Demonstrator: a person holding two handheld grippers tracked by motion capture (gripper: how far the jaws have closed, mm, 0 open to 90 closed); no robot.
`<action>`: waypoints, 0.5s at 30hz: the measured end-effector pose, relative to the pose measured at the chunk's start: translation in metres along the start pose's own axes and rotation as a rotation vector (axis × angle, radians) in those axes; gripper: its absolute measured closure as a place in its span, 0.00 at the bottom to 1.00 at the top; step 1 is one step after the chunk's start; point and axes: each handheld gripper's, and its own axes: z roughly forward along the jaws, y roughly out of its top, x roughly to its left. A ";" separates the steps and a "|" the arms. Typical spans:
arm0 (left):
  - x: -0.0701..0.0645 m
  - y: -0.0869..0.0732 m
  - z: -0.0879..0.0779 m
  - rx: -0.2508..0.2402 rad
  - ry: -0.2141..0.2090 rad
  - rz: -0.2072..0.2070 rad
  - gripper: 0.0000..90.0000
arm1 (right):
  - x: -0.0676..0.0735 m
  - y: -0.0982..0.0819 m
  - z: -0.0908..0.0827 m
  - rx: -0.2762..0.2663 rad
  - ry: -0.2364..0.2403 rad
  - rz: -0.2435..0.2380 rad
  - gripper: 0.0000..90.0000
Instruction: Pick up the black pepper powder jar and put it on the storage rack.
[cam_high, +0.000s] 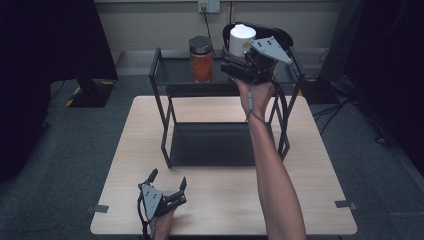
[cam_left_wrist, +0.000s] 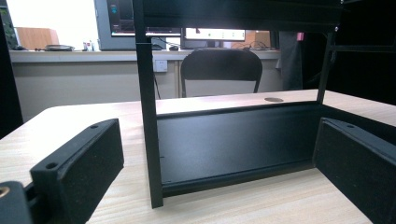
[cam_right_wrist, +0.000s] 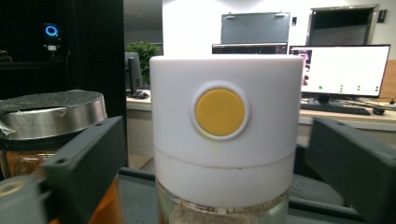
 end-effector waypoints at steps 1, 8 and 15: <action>0.000 0.000 0.000 0.000 0.000 0.000 0.01 | 0.000 0.000 -0.001 -0.002 0.001 0.002 0.00; 0.000 0.000 0.000 0.000 0.000 0.000 0.01 | -0.001 -0.004 -0.010 -0.004 0.003 0.008 0.00; 0.000 0.000 0.000 0.000 0.001 0.001 0.01 | -0.001 -0.005 -0.023 -0.019 0.008 -0.004 0.00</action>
